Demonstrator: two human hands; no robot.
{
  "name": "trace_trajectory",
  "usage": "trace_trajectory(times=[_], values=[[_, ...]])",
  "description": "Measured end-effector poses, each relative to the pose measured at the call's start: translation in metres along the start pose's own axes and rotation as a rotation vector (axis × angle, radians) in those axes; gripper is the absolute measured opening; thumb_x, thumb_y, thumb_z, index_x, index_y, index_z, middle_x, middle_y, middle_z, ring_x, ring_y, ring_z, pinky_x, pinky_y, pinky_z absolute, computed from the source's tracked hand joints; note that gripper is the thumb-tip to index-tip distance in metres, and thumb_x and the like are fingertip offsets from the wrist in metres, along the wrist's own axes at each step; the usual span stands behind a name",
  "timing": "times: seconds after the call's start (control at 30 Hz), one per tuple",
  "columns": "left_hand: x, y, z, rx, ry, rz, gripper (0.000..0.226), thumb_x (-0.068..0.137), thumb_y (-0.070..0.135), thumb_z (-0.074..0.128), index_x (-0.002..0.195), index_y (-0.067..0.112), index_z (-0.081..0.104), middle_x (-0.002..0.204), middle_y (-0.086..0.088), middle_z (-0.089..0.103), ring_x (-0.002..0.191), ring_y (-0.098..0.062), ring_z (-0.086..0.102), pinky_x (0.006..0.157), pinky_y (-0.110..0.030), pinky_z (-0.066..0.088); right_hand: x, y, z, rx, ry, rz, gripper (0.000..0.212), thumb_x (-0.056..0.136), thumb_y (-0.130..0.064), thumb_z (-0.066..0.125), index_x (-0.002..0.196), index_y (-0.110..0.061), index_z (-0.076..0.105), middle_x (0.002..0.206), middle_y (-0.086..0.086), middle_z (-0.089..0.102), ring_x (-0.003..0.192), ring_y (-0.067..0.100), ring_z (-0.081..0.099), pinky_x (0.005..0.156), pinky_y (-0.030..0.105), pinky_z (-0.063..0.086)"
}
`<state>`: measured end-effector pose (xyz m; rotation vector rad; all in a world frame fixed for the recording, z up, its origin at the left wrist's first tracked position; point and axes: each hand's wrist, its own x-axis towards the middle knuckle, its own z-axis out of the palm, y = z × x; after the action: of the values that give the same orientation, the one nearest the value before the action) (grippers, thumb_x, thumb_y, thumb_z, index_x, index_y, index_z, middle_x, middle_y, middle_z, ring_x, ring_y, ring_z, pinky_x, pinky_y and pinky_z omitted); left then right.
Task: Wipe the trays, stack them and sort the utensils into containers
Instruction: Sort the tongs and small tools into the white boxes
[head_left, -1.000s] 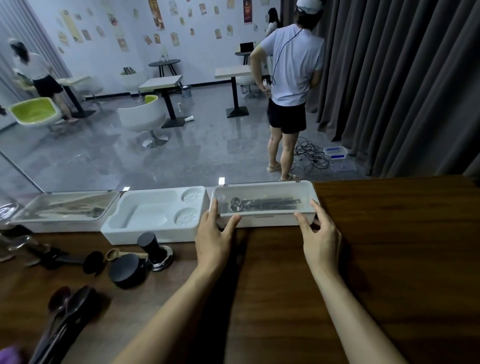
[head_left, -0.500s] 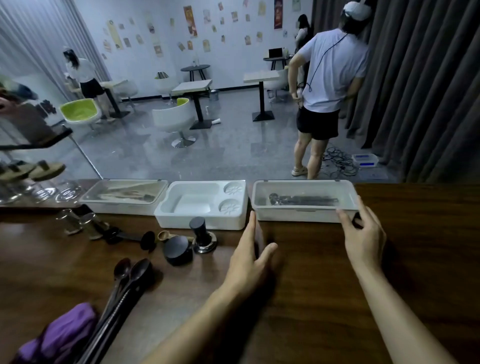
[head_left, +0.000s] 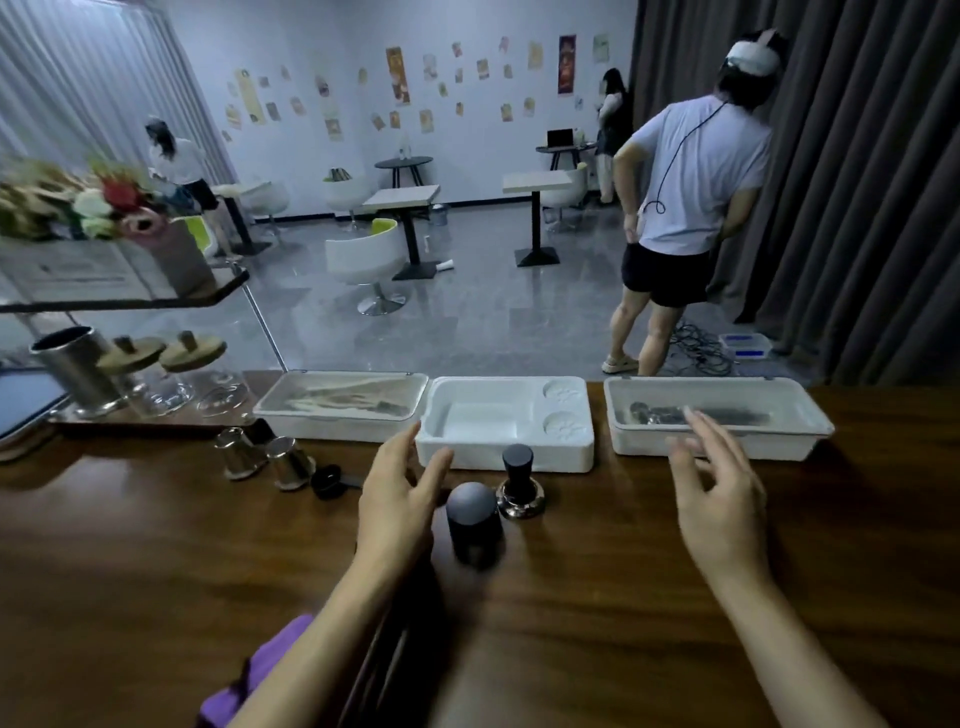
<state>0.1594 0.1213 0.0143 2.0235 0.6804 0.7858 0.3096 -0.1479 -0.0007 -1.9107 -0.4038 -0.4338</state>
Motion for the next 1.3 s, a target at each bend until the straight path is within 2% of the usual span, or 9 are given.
trace_trajectory(times=[0.07,0.2,0.57,0.77,0.87,0.97,1.1,1.2,1.3], values=[[0.015,-0.005,-0.007,0.026,-0.056,0.005,0.055,0.094,0.041,0.07,0.146,0.03,0.053,0.133,0.016,0.059,0.106,0.001,0.058,0.093,-0.024,0.041,-0.011,-0.022,0.028,0.056,-0.074,-0.005,0.048,0.098,-0.042,0.056,0.143,-0.023,0.053,0.145,-0.01,0.05,0.124,0.007,0.054,0.102,0.032,0.049],[0.039,-0.023,-0.012,0.091,-0.159,0.035,0.062,0.093,0.049,0.068,0.149,0.029,0.051,0.146,0.006,0.057,0.133,-0.015,0.053,0.103,-0.032,0.041,-0.023,-0.043,0.072,0.071,-0.164,0.024,0.049,0.098,-0.039,0.059,0.145,-0.025,0.052,0.149,-0.013,0.047,0.137,0.006,0.046,0.113,0.038,0.043],[0.066,-0.045,-0.007,0.146,-0.296,0.028,0.073,0.091,0.061,0.063,0.154,0.031,0.042,0.156,0.006,0.047,0.143,-0.017,0.044,0.108,-0.035,0.036,-0.019,-0.062,0.107,-0.144,-0.264,0.137,0.048,0.098,-0.04,0.06,0.143,-0.024,0.055,0.152,-0.006,0.047,0.143,0.008,0.036,0.11,0.02,0.027],[0.078,-0.058,0.001,0.184,-0.342,-0.05,0.079,0.089,0.066,0.06,0.156,0.031,0.037,0.14,0.002,0.062,0.129,-0.025,0.056,0.097,-0.036,0.044,-0.006,-0.052,0.113,-0.204,-0.302,0.21,0.047,0.103,-0.034,0.053,0.149,-0.024,0.047,0.162,0.003,0.032,0.15,0.017,0.026,0.117,0.03,0.024],[0.079,-0.054,0.006,0.221,-0.34,-0.066,0.075,0.093,0.061,0.059,0.155,0.025,0.039,0.13,0.0,0.065,0.121,-0.028,0.058,0.085,-0.032,0.037,0.001,-0.048,0.116,-0.204,-0.301,0.249,0.051,0.103,-0.033,0.052,0.152,-0.022,0.042,0.164,0.006,0.026,0.151,0.021,0.023,0.118,0.033,0.024],[0.079,-0.052,0.008,0.226,-0.337,-0.053,0.059,0.094,0.058,0.059,0.141,0.025,0.048,0.105,0.004,0.065,0.096,-0.022,0.056,0.077,-0.034,0.036,0.007,-0.043,0.118,-0.219,-0.317,0.335,0.058,0.102,-0.038,0.053,0.155,-0.023,0.035,0.164,0.006,0.025,0.149,0.026,0.028,0.118,0.039,0.027],[0.083,-0.054,0.011,0.232,-0.339,-0.07,0.071,0.093,0.06,0.059,0.154,0.033,0.035,0.115,0.001,0.068,0.113,-0.03,0.06,0.08,-0.035,0.037,0.01,-0.031,0.119,-0.152,-0.333,0.454,0.07,0.1,-0.043,0.057,0.159,-0.022,0.026,0.162,0.004,0.032,0.147,0.028,0.031,0.115,0.041,0.031],[0.082,-0.053,0.015,0.194,-0.329,-0.088,0.045,0.092,0.058,0.059,0.127,0.031,0.054,0.101,0.004,0.07,0.103,-0.029,0.063,0.075,-0.036,0.038,0.01,-0.028,0.118,-0.124,-0.289,0.499,0.073,0.097,-0.043,0.061,0.158,-0.023,0.027,0.158,0.007,0.038,0.144,0.031,0.035,0.111,0.041,0.035],[0.079,-0.053,0.015,0.139,-0.309,-0.075,0.027,0.092,0.054,0.061,0.1,0.029,0.054,0.086,0.006,0.066,0.088,-0.025,0.061,0.071,-0.037,0.039,0.01,-0.03,0.117,-0.095,-0.253,0.512,0.071,0.096,-0.04,0.064,0.157,-0.024,0.031,0.156,0.009,0.041,0.142,0.032,0.038,0.111,0.042,0.037]])
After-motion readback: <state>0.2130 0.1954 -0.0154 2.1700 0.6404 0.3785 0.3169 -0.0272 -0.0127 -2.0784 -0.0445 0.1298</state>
